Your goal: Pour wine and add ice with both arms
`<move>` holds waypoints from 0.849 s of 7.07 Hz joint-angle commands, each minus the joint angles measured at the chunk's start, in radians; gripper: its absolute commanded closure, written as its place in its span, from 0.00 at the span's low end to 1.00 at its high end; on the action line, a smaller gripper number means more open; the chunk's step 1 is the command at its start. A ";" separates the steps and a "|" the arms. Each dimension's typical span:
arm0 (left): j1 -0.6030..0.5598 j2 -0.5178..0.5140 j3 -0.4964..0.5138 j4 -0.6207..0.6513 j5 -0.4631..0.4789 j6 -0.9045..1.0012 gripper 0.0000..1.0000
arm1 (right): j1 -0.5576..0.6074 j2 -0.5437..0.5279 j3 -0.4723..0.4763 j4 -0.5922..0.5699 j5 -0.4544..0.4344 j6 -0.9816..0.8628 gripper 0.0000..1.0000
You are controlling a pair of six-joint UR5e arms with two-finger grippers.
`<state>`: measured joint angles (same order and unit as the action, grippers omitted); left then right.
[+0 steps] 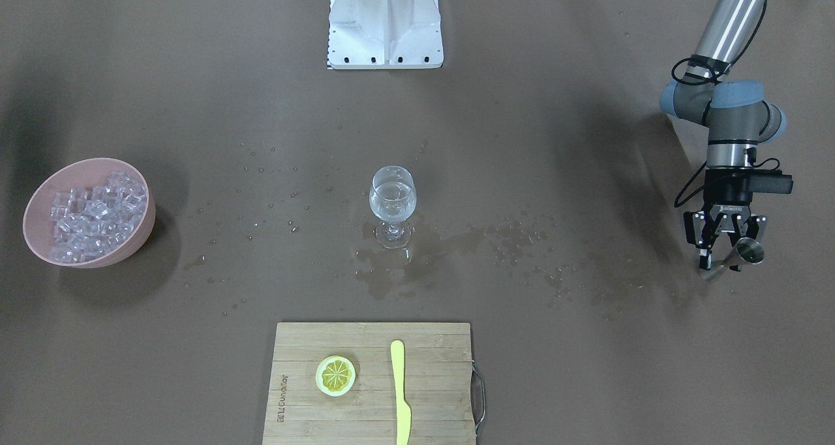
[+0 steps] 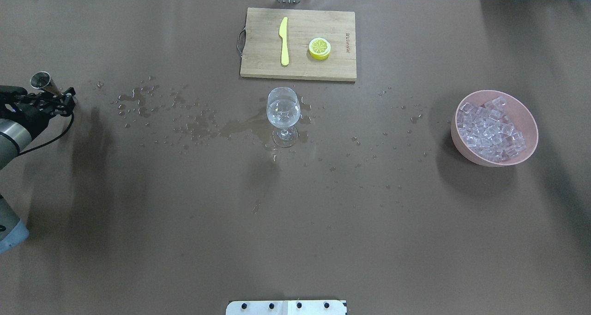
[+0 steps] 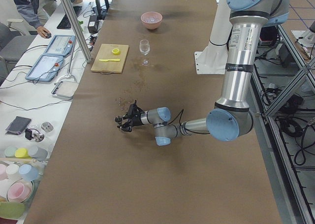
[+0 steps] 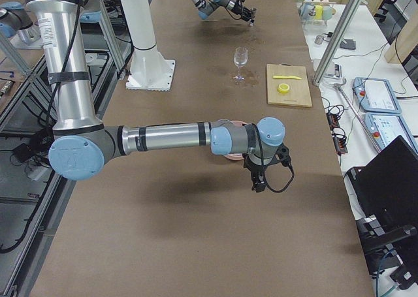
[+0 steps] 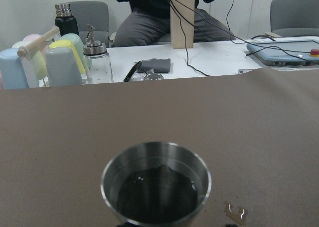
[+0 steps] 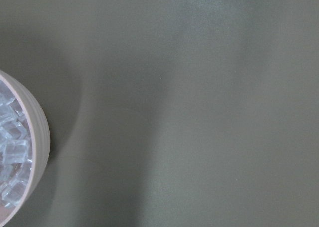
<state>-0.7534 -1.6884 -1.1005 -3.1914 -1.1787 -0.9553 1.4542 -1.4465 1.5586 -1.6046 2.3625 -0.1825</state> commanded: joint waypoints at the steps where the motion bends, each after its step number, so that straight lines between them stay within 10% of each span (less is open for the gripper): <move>1: -0.044 -0.010 -0.024 0.010 -0.042 0.009 1.00 | 0.000 -0.002 0.001 0.000 0.000 0.000 0.00; 6: -0.066 -0.063 -0.277 0.102 -0.052 0.187 1.00 | -0.006 0.000 -0.003 0.000 -0.002 0.008 0.00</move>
<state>-0.8203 -1.7457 -1.3267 -3.0977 -1.2321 -0.8060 1.4524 -1.4478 1.5584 -1.6045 2.3620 -0.1771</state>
